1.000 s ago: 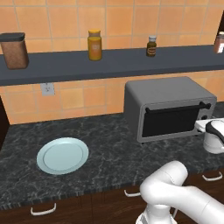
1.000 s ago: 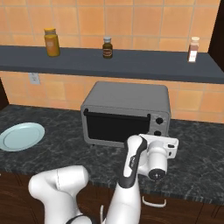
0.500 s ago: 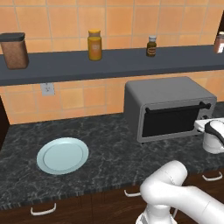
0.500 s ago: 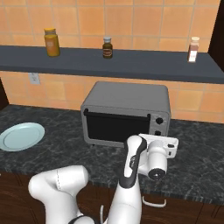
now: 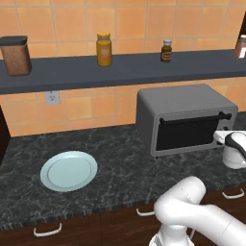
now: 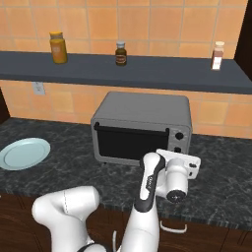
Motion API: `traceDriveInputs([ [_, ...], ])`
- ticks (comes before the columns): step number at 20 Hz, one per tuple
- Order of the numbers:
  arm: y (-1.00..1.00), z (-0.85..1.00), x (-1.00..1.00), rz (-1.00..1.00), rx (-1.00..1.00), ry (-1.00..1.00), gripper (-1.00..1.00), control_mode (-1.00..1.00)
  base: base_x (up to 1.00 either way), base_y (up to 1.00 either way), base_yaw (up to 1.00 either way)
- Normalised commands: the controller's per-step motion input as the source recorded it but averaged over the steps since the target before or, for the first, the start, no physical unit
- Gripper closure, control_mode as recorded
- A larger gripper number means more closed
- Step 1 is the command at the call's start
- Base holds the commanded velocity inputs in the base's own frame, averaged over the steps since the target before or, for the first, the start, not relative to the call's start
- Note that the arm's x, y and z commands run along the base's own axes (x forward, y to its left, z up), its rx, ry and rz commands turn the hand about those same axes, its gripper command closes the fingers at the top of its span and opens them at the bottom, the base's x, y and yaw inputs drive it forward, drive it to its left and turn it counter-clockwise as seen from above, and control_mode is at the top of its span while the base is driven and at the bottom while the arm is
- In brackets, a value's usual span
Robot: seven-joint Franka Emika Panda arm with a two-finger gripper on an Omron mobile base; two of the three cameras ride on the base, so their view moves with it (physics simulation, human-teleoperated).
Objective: Pick up the kebab skewer and baguette bread, and place them inside the toaster oven. Close the toaster oven door and start by setting the timer.
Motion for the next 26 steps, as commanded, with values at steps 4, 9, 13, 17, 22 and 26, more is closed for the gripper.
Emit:
traceDriveInputs([
  [4, -0.01, -0.15, 0.00, -0.07, 0.30, -0.06, 1.00, -1.00, 0.00, 0.00, 0.00],
  [9, 0.00, -0.18, 0.00, -0.08, 0.30, -0.06, 1.00, -1.00, 0.00, 0.00, 0.00],
  [13, -0.04, -0.23, -0.05, -0.07, 0.31, -0.06, 1.00, -1.00, 0.00, 0.00, 0.00],
  [17, 0.00, -0.24, -0.03, -0.07, 0.28, -0.08, 1.00, -1.00, 0.00, 0.00, 0.00],
  [22, 0.00, -0.23, -0.05, -0.07, 0.28, -0.07, 1.00, -1.00, 0.00, 0.00, 0.00],
  [26, 0.00, -0.21, -0.01, -0.07, 0.27, -0.05, 1.00, -1.00, 0.00, 0.00, 0.00],
])
